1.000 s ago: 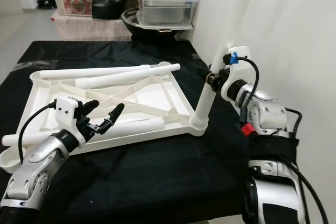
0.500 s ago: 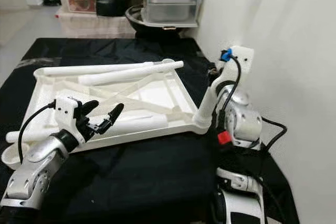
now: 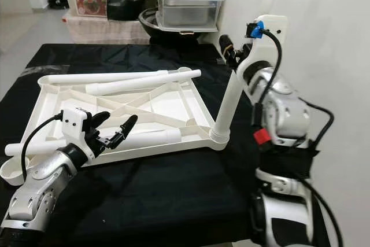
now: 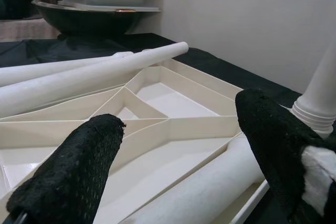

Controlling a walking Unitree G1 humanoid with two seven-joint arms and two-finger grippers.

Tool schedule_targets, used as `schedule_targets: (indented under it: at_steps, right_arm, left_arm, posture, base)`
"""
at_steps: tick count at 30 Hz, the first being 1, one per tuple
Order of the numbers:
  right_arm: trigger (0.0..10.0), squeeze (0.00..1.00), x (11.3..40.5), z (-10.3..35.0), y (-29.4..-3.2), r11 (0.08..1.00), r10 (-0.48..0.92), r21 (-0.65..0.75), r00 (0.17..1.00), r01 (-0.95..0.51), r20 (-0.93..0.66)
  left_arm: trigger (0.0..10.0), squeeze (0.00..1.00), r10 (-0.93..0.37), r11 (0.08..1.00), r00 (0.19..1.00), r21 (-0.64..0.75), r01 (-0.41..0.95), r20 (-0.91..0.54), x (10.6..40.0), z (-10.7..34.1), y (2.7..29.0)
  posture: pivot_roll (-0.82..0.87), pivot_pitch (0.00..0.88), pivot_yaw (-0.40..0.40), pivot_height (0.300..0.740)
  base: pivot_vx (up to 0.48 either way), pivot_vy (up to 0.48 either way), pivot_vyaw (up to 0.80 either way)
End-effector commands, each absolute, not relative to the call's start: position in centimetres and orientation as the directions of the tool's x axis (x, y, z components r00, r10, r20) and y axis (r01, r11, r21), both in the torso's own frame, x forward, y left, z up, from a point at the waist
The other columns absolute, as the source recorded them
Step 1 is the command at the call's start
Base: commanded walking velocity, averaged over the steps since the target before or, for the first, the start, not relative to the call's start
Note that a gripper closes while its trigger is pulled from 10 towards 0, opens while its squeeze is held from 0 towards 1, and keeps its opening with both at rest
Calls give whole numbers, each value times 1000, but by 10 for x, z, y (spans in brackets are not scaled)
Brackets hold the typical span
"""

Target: Building children table

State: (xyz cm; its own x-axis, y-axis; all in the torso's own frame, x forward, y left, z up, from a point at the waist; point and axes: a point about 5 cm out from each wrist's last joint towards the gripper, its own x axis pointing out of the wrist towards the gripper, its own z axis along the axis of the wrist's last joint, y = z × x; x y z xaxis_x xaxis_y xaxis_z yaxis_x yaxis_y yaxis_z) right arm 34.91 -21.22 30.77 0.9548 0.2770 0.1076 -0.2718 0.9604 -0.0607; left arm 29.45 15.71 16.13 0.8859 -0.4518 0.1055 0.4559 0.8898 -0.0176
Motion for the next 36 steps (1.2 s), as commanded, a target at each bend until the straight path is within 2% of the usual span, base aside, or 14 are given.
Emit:
schedule_targets:
  at_steps: [1,3,4,7,8,9,13,20,21,22,24,33,34,36]
  right_arm:
    - [10000,0,349,297,-206,901,428,-90,903,-424,29]
    - [10000,0,347,287,-210,858,494,-139,869,-494,-37]
    - [4980,0,348,281,-212,843,515,-141,855,-519,-64]
    - [4824,0,351,274,-217,832,528,-138,844,-537,-97]
    - [3176,0,351,271,-219,824,541,-130,834,-551,-110]
    - [0,0,352,270,-220,821,548,-121,829,-558,-110]
    - [0,0,358,272,-227,870,482,-83,873,-487,-74]
    - [0,0,370,277,-235,978,205,28,979,-205,12]
    - [0,0,369,276,-234,994,102,39,994,-104,36]
    - [0,0,369,276,-234,994,102,39,994,-104,36]
    - [0,0,360,272,-228,990,-96,111,994,90,48]
    - [0,0,348,258,-204,952,-251,186,968,243,16]
    - [10000,0,352,259,-199,967,-193,171,981,189,5]
    - [10000,0,356,261,-195,976,-147,163,989,145,-2]
  left_arm:
    - [10000,0,-460,886,883,-25,464,93,295,158,155]
    - [10000,0,-461,885,883,-24,465,94,295,158,155]
    - [10000,0,-460,885,883,-24,464,94,295,158,155]
    - [10000,0,-461,885,883,-24,465,93,295,158,155]
    - [10000,0,-462,885,882,-24,466,92,295,158,155]
    - [10000,0,-463,884,882,-23,466,92,295,158,155]
    - [10000,0,-463,884,882,-21,466,90,295,158,156]
    - [10000,0,-466,883,880,-18,470,87,294,158,156]
    - [10000,0,-467,883,880,-19,470,87,294,158,156]
    - [10000,0,-467,883,880,-19,470,87,294,158,156]
    - [10000,0,-468,882,880,-21,471,86,294,158,155]
    - [10000,0,-471,880,878,-22,474,84,295,157,152]
    - [10000,0,-470,880,878,-22,474,83,295,156,152]
    - [10000,0,-471,880,879,-22,474,82,295,156,152]
  posture:
    - [-6,0,-94,740]
    - [-6,0,-96,740]
    - [-5,0,-96,740]
    - [-4,0,-96,740]
    - [-3,0,-97,740]
    - [-3,0,-97,740]
    - [-2,0,-97,740]
    - [-3,0,-96,740]
    - [-3,0,-96,740]
    - [-3,0,-96,740]
    - [-3,0,-92,740]
    - [-8,0,-92,740]
    - [-8,0,-92,740]
    - [-7,0,-93,740]
  base:
    - [0,0,0]
    - [0,0,0]
    - [0,0,0]
    - [0,0,0]
    - [0,0,0]
    - [0,0,0]
    - [0,0,0]
    - [0,0,0]
    - [0,0,0]
    - [0,0,0]
    - [0,0,0]
    - [0,0,0]
    - [0,0,0]
    - [0,0,0]
